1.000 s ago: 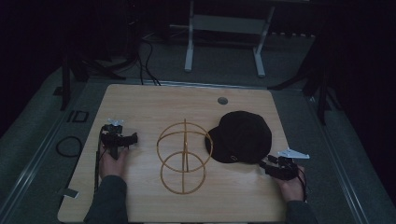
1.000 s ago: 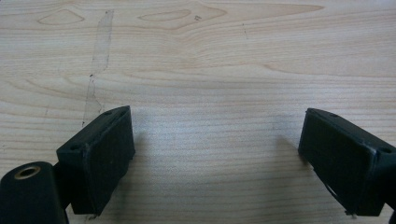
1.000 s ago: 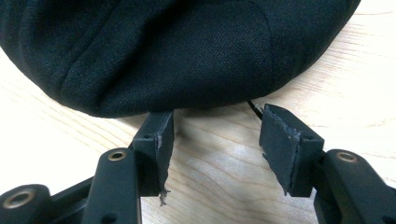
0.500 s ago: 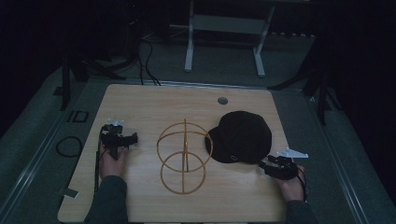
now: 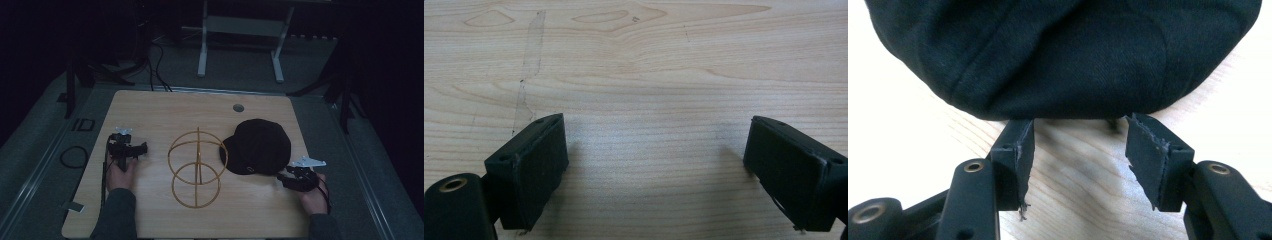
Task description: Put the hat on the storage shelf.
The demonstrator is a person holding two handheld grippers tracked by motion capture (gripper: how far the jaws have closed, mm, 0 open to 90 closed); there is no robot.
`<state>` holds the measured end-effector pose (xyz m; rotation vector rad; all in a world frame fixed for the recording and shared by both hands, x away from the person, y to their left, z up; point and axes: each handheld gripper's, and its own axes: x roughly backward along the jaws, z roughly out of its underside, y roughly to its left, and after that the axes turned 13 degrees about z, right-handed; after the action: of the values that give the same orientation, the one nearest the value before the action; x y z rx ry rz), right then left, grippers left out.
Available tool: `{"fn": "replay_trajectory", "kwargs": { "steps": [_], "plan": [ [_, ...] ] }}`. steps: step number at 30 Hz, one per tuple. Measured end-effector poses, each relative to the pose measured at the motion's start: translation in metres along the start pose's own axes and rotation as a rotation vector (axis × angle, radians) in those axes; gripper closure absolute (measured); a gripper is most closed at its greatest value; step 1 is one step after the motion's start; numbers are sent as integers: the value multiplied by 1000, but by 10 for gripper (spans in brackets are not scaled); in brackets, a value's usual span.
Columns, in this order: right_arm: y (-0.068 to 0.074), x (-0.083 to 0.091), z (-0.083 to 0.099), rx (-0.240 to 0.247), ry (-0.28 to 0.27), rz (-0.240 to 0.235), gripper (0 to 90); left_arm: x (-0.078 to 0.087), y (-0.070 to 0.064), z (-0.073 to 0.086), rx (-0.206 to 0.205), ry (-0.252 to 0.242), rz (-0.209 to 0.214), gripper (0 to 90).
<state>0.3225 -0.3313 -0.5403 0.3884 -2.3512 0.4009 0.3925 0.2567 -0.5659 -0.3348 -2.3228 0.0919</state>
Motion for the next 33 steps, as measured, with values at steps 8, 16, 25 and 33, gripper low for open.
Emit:
{"fn": "replay_trajectory", "kwargs": {
  "steps": [8, 16, 25, 33],
  "plan": [
    [-1, 14, -4, 23, -23, -28, 449, 0, 0, 0, 0, 0, 0, 102],
    [-3, 27, -19, 49, -63, -69, 445, 0, 0, 0, 0, 0, 0, 102],
    [-3, 28, -45, 107, -81, -66, 436, 0, 0, 0, 0, 0, 0, 102],
    [-3, 21, -63, 145, -84, -73, 430, 0, 0, 0, 0, -1, 0, 102]
  ]
}}
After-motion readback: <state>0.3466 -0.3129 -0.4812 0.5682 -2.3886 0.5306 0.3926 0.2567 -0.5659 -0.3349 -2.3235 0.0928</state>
